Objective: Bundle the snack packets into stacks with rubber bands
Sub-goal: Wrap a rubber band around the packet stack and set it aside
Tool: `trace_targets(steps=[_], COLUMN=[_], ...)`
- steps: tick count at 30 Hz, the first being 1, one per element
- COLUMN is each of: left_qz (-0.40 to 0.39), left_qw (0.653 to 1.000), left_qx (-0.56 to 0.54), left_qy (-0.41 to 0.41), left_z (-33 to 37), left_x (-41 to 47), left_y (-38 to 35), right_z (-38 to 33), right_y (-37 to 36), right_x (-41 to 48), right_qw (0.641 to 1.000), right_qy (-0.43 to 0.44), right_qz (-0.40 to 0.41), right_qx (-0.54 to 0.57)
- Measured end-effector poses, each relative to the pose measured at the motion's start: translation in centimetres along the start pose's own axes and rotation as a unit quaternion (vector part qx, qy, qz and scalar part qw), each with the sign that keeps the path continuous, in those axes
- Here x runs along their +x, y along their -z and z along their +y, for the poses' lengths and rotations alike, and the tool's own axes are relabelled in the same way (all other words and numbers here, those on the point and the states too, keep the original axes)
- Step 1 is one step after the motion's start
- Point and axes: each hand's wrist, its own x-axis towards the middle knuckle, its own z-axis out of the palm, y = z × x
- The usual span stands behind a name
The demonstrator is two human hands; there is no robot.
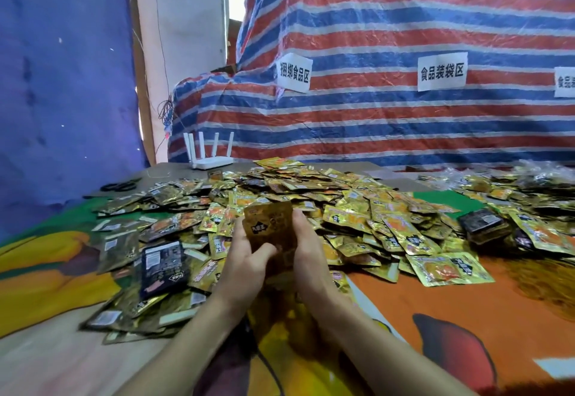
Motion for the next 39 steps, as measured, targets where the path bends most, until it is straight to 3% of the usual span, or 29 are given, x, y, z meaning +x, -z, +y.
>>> trace_targets(steps=[8, 14, 19, 25, 28, 30, 33, 36, 39], left_qz=[-0.04, -0.104, -0.055, -0.113, -0.069, -0.036, -0.006, 0.005, 0.0], left_qw=[0.978, 0.986, 0.993, 0.985, 0.99, 0.989, 0.994, 0.995, 0.995], left_qx=[0.154, 0.098, 0.09, 0.128, 0.111, 0.108, 0.058, 0.048, 0.064], left_qy=[-0.136, -0.088, -0.059, -0.03, -0.062, -0.091, -0.088, -0.089, -0.082], left_z=[0.4, 0.3, -0.1, -1.0, -0.9, -0.4, 0.0, 0.0, -0.1], left_x=[-0.6, -0.3, -0.5, -0.5, -0.5, -0.4, -0.2, -0.3, -0.2], left_y=[0.1, -0.1, -0.4, -0.4, -0.3, -0.1, -0.1, -0.2, -0.1], right_z=[-0.7, -0.1, -0.6, -3.4, -5.5, -7.0, -8.8, -9.9, -9.7], right_y=[0.5, 0.8, 0.9, 5.8, 11.5, 16.0, 22.6, 27.6, 30.0], right_x=[0.0, 0.7, 0.6, -1.3, -2.1, -2.8, -3.7, -4.8, -5.3], right_qw=[1.0, 0.989, 0.995, 0.981, 0.944, 0.893, 0.815, 0.737, 0.699], right_qy=[-0.006, -0.101, -0.098, 0.012, 0.038, 0.028, -0.053, -0.146, -0.164], right_qz=[0.007, -0.032, -0.007, 0.063, 0.101, 0.141, 0.188, 0.182, 0.174], right_qx=[0.023, 0.104, -0.018, -0.184, -0.312, -0.426, -0.546, -0.635, -0.673])
